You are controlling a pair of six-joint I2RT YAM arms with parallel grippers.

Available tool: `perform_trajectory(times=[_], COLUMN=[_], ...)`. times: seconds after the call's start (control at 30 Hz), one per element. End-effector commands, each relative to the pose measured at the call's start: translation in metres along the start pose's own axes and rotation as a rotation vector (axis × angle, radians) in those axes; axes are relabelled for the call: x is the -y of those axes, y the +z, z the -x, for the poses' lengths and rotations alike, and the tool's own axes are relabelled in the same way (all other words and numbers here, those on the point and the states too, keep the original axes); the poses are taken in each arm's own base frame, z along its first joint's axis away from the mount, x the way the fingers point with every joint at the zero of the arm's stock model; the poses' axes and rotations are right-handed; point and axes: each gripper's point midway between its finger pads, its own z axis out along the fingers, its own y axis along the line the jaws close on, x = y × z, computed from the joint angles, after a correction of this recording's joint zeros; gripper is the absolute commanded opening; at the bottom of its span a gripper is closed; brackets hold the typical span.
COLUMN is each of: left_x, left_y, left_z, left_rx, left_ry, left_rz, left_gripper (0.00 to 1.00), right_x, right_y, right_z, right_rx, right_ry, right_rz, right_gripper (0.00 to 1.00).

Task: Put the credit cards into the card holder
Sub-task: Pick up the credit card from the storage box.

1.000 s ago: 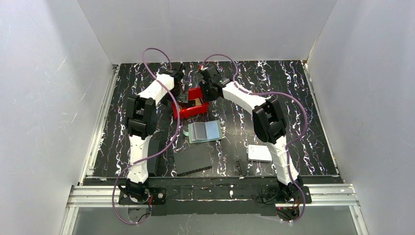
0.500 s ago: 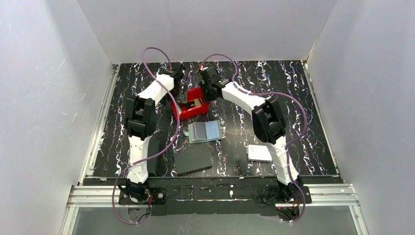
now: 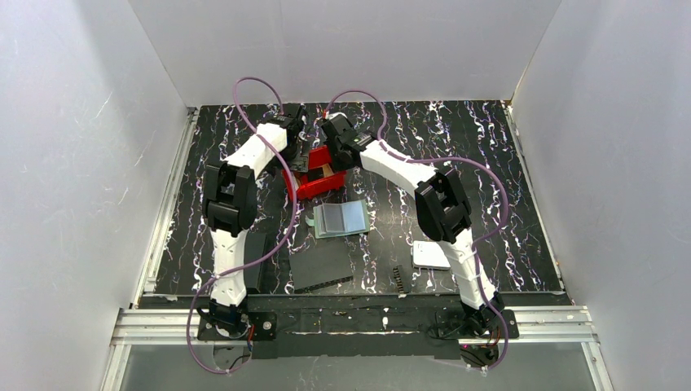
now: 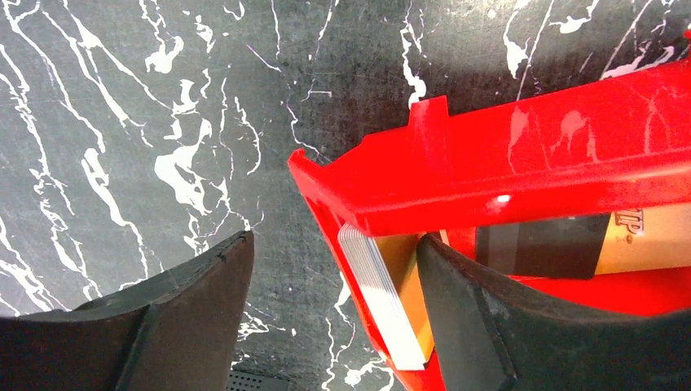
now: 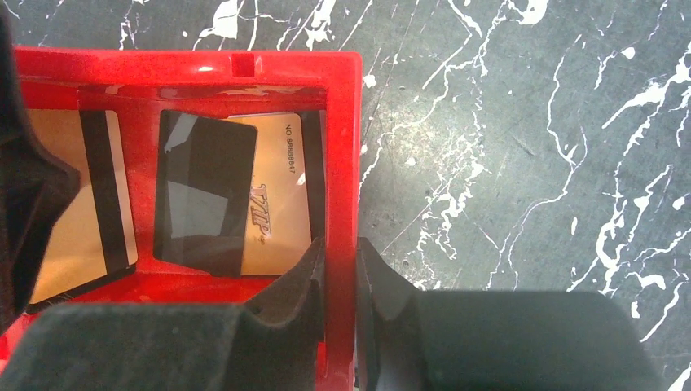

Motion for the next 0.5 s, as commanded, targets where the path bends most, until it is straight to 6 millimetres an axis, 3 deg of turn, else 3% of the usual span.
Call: perform_trajectory(times=[0.0, 0.23, 0.47], left_x=[-0.016, -0.018, 0.004], left_y=[-0.036, -0.036, -0.042], left_z=[0.005, 0.0, 0.008], left_rx=[0.053, 0.036, 0.038], left_ry=[-0.013, -0.011, -0.112], left_rz=[0.018, 0.014, -0.141], left_gripper=[0.7, 0.56, 0.76], right_x=[0.013, 0.015, 0.01], right_y=[-0.006, -0.005, -0.005], right_z=[0.02, 0.018, 0.016], right_rx=[0.053, 0.047, 0.044], right_ry=[-0.003, -0.004, -0.007], right_rz=[-0.078, -0.09, -0.077], right_gripper=[0.01, 0.01, 0.01])
